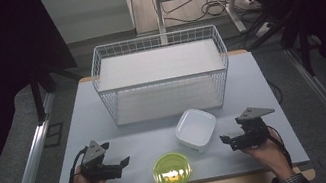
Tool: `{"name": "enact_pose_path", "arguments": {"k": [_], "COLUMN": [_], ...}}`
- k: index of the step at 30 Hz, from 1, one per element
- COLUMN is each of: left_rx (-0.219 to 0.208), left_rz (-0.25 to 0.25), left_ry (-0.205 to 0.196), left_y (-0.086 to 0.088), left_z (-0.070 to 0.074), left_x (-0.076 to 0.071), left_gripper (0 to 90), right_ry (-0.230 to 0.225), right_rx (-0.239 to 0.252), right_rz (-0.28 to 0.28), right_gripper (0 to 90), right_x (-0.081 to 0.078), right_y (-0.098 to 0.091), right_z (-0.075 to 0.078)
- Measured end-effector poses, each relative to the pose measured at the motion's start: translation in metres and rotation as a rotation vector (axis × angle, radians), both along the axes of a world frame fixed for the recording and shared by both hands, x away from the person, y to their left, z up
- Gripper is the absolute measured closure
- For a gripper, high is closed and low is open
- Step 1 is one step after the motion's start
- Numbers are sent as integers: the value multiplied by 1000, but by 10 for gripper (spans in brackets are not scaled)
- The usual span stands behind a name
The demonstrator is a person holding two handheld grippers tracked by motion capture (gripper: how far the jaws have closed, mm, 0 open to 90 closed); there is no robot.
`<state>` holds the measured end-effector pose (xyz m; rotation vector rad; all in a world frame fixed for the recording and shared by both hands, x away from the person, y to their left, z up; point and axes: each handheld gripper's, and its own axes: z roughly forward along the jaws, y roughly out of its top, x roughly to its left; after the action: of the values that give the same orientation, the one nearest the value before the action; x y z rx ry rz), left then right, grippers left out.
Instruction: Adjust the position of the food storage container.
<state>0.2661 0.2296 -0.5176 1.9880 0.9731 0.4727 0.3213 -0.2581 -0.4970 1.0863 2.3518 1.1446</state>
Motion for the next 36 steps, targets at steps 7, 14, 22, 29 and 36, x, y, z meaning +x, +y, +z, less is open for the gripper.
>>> {"name": "enact_pose_path", "arguments": {"k": [7,14,22,29,36], "left_rx": [12,5,-34,-69,-65], "left_rz": [18,13,-56,-116,-182], "left_ry": [-2,3,-24,-21,-28], "left_y": [-2,-6,-16,-27,-52], "left_z": [1,3,16,24,34], "left_x": [-1,-3,-13,-21,-32], "left_gripper": [44,56,339,581,887], "right_ry": [-1,5,14,9,2], "right_rx": [-10,0,9,18,16], "right_rz": [-7,-15,-4,-13,-17], "right_gripper": [124,156,189,196,198], "right_x": [0,1,1,1,1], "right_y": [0,-2,-3,-4,-3], "right_z": [0,0,0,1,1]}}
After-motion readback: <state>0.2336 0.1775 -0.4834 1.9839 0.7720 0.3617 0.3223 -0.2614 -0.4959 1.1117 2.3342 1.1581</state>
